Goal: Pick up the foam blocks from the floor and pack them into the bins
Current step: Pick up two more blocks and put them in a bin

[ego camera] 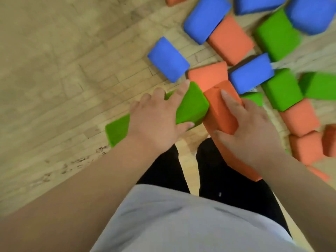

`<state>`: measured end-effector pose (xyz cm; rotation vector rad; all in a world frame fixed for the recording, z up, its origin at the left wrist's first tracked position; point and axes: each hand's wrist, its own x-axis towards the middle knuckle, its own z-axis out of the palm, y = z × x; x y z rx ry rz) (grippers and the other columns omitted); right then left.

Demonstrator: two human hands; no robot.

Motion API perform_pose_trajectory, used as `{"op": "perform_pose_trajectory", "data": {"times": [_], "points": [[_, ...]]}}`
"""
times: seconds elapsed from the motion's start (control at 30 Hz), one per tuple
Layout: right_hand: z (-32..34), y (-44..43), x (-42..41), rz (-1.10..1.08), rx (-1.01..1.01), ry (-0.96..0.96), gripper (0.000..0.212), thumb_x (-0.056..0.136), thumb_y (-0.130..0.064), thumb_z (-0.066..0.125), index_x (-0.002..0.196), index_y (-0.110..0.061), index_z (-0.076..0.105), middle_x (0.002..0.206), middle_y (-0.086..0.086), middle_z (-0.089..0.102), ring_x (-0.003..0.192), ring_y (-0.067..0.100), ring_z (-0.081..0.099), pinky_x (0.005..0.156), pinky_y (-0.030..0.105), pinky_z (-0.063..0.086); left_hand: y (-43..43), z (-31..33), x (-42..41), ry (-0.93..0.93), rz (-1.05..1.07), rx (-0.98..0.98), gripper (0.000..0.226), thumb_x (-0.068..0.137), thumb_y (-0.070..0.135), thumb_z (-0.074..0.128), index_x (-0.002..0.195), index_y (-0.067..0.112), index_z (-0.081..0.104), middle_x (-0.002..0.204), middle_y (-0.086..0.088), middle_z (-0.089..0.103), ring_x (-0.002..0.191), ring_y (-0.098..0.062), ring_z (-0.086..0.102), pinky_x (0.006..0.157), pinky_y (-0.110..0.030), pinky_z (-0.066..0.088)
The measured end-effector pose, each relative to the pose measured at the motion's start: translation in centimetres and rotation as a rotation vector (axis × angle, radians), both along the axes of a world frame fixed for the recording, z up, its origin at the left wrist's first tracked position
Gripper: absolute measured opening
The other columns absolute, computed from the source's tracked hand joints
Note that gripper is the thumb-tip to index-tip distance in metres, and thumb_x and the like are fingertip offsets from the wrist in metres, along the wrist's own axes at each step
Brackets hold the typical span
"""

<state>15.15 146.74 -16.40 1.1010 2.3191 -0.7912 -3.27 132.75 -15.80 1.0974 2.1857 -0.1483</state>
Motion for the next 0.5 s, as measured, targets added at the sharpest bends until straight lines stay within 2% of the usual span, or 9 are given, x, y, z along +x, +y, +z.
{"op": "perform_pose_trajectory", "data": {"times": [0.1, 0.23, 0.37, 0.5], "points": [[8.6, 2.4, -0.7, 0.022, 0.077, 0.032, 0.100, 0.076, -0.053, 0.077, 0.157, -0.051, 0.019, 0.144, 0.010, 0.046, 0.125, 0.038, 0.045, 0.107, 0.047, 0.039, 1.6, 8.4, -0.5, 0.075, -0.004, 0.105, 0.094, 0.080, 0.083, 0.041, 0.157, 0.051, -0.002, 0.123, -0.007, 0.048, 0.105, -0.032, 0.054, 0.088, -0.048, 0.047], [15.0, 4.8, -0.1, 0.076, 0.157, 0.131, 0.100, 0.074, -0.052, 0.077, 0.158, -0.049, 0.023, 0.135, 0.012, 0.051, 0.116, 0.040, 0.050, 0.100, 0.049, 0.046, 3.1, 14.7, 0.4, 0.177, -0.026, 0.189, 0.096, 0.078, 0.083, 0.042, 0.157, 0.050, 0.000, 0.122, -0.007, 0.051, 0.104, -0.033, 0.055, 0.082, -0.045, 0.043], [18.4, 7.7, 3.4, 0.196, 0.207, 0.207, 0.099, 0.073, -0.052, 0.076, 0.157, -0.048, 0.024, 0.129, 0.008, 0.053, 0.109, 0.037, 0.053, 0.093, 0.047, 0.050, 4.1, 17.9, 4.2, 0.307, -0.039, 0.228, 0.096, 0.075, 0.086, 0.036, 0.154, 0.051, -0.005, 0.119, -0.004, 0.053, 0.100, -0.029, 0.057, 0.080, -0.043, 0.045], [20.7, 11.7, 8.4, 0.358, 0.195, 0.193, 0.096, 0.074, -0.055, 0.070, 0.157, -0.050, 0.023, 0.130, 0.005, 0.053, 0.108, 0.034, 0.053, 0.096, 0.046, 0.048, 5.3, 19.1, 10.3, 0.308, 0.004, 0.243, 0.095, 0.075, 0.087, 0.035, 0.154, 0.053, -0.004, 0.120, -0.001, 0.054, 0.104, -0.027, 0.057, 0.082, -0.043, 0.045]]}}
